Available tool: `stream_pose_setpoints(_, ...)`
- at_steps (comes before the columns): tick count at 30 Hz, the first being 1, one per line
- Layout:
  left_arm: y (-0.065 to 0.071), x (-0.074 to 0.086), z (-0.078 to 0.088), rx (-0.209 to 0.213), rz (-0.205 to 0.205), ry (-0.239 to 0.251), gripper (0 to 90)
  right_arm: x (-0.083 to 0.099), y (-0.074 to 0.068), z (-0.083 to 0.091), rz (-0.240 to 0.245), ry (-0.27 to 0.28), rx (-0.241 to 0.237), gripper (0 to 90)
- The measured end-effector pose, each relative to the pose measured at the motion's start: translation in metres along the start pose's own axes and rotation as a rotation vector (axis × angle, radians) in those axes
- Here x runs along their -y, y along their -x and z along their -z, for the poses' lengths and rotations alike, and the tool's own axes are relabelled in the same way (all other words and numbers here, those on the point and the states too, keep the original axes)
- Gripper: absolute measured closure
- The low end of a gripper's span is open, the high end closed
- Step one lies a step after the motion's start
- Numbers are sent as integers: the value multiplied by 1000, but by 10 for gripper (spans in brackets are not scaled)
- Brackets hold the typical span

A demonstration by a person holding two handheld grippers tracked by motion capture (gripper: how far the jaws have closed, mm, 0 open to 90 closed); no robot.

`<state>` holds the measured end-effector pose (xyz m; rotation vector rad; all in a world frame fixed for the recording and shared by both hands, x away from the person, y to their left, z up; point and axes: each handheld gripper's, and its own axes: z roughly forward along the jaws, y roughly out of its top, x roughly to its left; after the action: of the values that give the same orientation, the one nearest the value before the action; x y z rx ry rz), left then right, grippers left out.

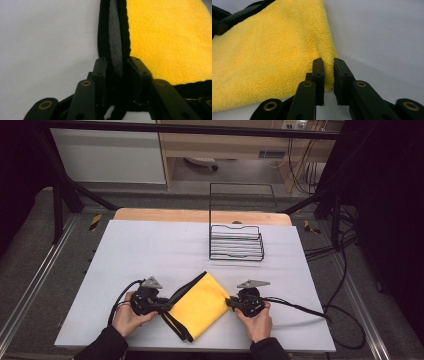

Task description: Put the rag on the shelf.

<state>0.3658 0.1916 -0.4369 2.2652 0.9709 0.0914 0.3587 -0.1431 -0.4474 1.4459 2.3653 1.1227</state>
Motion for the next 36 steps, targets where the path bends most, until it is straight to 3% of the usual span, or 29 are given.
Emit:
stream_pose_setpoints(4, 5, 2, 2, -26, 1, 16, 726, -9, 5, 1, -13, -16, -24, 845)
stream_pose_setpoints(7, 10, 4, 3, -26, 11, 32, 736, -21, 10, 1, 7, 18, -26, 847)
stream_pose_setpoints(10, 18, 6, 2, -18, 33, 57, 737, -38, 14, -6, 90, 38, -5, 844)
stream_pose_setpoints(11, 21, 7, 1, -26, 36, 65, 728, -51, 16, -19, 181, 44, 7, 840)
stream_pose_setpoints(12, 23, 8, 1, -32, 37, 69, 728, -51, 16, -19, 181, 44, 7, 840)
stream_pose_setpoints(13, 26, 9, 1, -41, 46, 80, 720, -58, 18, -30, 236, 60, -6, 835)
stream_pose_setpoints(17, 33, 11, 0, -78, 45, 96, 706, -62, 24, -41, 277, 62, -20, 812)
stream_pose_setpoints(21, 31, 11, 2, -85, 32, 98, 658, -60, 23, -38, 297, 88, 9, 716)
stream_pose_setpoints(23, 29, 10, 7, -83, 17, 104, 624, -60, 23, -27, 279, 129, -5, 658)
stream_pose_setpoints(24, 29, 9, 10, -84, 12, 119, 593, -60, 23, -15, 261, 155, -10, 571)
stream_pose_setpoints(25, 27, 8, 14, -88, -5, 133, 593, -60, 23, -15, 261, 155, -10, 571)
stream_pose_setpoints(27, 24, 5, 20, -97, -24, 159, 514, -56, 25, 0, 217, 180, -32, 429)
stream_pose_setpoints(36, 4, -15, 23, -72, -29, 152, 292, -36, 38, 17, 161, 171, -55, 210)
